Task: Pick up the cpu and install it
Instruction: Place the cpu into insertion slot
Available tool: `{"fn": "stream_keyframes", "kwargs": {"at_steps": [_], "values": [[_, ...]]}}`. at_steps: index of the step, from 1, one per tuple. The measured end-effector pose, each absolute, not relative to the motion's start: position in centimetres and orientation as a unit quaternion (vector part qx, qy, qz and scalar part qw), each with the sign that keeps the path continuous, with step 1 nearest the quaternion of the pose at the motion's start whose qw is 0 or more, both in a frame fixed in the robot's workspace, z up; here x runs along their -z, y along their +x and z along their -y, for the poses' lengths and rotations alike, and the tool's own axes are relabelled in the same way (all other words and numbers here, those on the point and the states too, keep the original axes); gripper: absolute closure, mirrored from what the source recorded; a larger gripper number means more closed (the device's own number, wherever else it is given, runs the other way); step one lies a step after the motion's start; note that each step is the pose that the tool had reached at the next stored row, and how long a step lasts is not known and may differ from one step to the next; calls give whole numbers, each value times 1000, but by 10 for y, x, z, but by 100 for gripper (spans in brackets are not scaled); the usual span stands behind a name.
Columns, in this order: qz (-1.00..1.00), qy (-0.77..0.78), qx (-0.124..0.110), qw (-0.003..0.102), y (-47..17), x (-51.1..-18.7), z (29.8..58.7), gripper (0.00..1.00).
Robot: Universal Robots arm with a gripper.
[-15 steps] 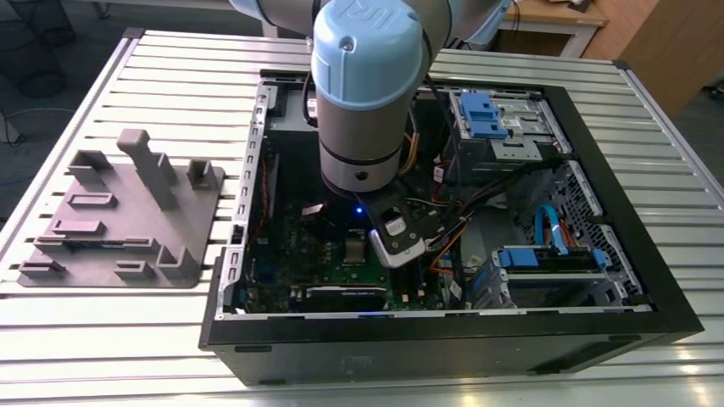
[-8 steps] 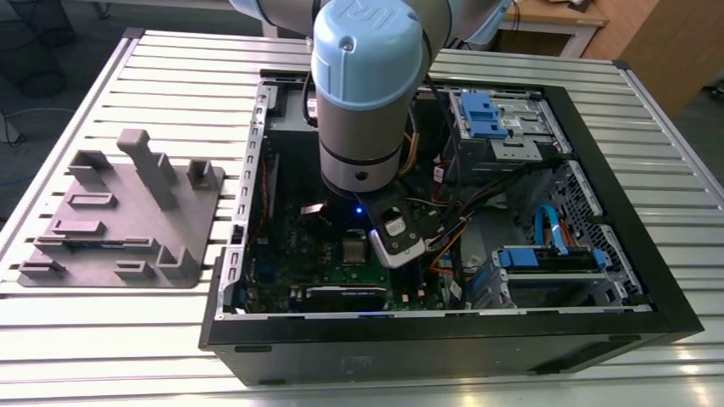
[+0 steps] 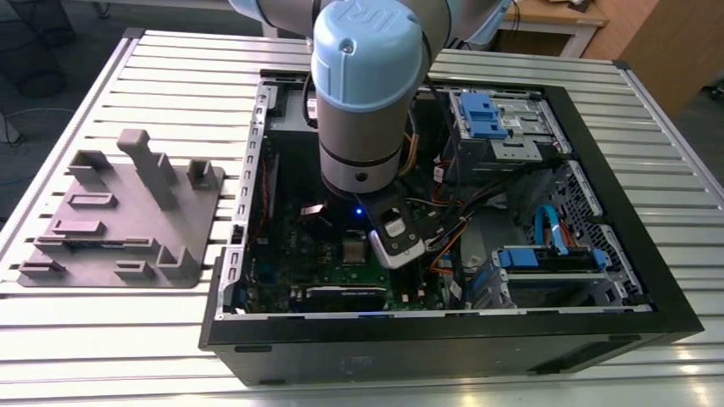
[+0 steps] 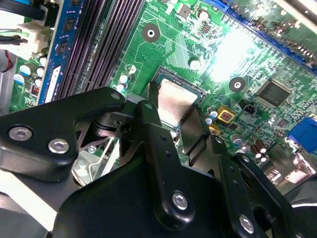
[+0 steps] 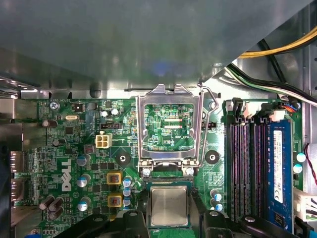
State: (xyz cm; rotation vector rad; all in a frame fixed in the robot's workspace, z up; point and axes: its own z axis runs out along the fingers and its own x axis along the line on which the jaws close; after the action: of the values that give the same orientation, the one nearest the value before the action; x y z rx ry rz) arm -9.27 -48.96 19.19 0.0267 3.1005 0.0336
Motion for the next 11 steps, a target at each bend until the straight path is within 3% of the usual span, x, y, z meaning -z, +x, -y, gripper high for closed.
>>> {"fn": "stream_keyframes", "kwargs": {"at_steps": [11], "values": [[-1000, 9, -11, 20, -93, -191, 490, 55]]}}
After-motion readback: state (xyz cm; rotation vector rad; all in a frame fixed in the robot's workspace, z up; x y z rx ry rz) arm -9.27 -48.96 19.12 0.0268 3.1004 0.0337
